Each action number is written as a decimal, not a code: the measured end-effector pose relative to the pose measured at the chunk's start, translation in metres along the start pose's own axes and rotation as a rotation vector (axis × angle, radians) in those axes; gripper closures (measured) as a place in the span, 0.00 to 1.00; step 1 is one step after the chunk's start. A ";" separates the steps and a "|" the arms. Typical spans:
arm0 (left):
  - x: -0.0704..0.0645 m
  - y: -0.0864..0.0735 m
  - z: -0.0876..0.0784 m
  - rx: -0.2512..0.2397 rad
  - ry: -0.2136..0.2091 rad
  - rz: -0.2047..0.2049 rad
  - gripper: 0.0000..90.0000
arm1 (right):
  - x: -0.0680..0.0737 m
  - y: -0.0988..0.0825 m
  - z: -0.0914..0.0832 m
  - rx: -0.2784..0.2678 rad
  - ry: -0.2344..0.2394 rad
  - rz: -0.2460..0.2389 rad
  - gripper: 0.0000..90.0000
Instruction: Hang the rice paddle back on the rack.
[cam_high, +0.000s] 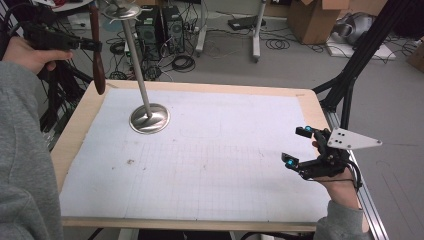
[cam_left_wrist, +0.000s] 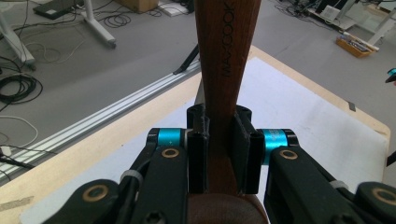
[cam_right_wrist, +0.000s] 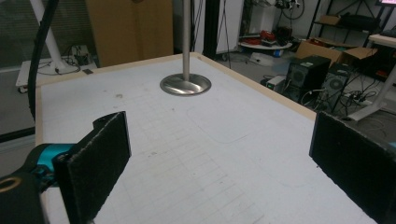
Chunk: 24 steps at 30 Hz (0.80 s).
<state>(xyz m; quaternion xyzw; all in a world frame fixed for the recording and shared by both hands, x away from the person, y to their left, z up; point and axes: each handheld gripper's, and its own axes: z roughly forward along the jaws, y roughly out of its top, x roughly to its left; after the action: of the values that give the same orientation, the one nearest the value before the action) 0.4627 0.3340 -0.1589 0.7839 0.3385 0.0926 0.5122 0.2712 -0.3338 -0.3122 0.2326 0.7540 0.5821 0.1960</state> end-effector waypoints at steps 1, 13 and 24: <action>0.000 0.000 0.000 0.000 0.000 0.001 0.86 | 0.000 0.000 0.000 0.000 0.000 0.000 0.04; -0.001 0.000 0.008 0.007 0.012 -0.001 0.86 | 0.000 0.000 0.001 0.007 0.001 0.004 0.04; -0.001 0.000 0.014 0.005 0.014 -0.001 0.86 | 0.000 0.000 0.002 0.009 0.002 0.001 0.05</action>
<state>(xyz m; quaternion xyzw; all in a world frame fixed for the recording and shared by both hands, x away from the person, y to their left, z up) 0.4691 0.3225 -0.1651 0.7843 0.3428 0.0969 0.5080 0.2723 -0.3328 -0.3130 0.2334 0.7568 0.5790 0.1937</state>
